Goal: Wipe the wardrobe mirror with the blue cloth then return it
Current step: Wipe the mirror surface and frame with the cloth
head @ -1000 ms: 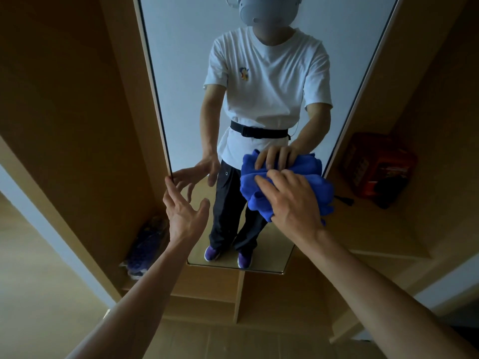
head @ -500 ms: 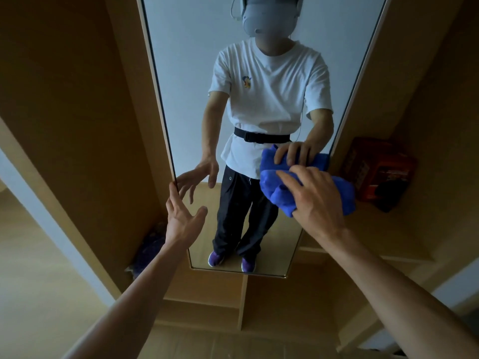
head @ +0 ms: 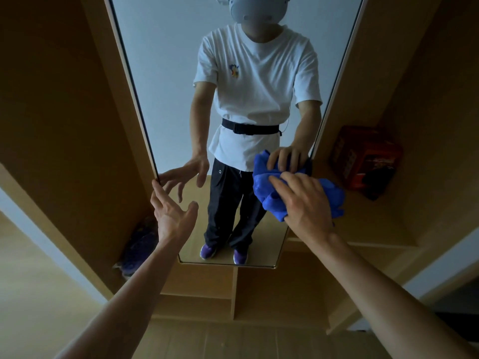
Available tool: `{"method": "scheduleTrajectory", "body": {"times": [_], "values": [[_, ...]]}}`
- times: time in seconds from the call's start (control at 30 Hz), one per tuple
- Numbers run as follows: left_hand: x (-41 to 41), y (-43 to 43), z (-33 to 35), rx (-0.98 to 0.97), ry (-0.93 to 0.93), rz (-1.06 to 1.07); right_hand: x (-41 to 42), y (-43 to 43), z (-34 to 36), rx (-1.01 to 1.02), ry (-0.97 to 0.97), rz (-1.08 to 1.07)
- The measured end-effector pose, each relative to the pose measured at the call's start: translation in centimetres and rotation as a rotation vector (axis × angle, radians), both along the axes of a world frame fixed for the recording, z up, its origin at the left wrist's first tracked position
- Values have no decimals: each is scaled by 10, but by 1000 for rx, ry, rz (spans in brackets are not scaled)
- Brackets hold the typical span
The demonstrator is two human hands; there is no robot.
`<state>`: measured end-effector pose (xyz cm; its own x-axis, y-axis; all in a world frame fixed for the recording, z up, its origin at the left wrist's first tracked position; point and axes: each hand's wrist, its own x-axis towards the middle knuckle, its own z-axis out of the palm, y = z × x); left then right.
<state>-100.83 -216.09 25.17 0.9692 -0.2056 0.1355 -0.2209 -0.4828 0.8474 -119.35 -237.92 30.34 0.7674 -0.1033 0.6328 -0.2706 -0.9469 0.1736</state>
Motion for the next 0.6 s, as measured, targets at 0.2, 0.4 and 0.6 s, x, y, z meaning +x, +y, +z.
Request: {"method": "scheduleTrajectory", "body": {"times": [0.2,0.4,0.6], "values": [[-1,6,1,-1,7,-11,-5,10,-34,97,139,-11],[1,15,3,17,5,-39,-9,14,-31,384,-101,-46],[6,23,7,-24,13,-85,-6,16,-21,607,-470,-90]]}}
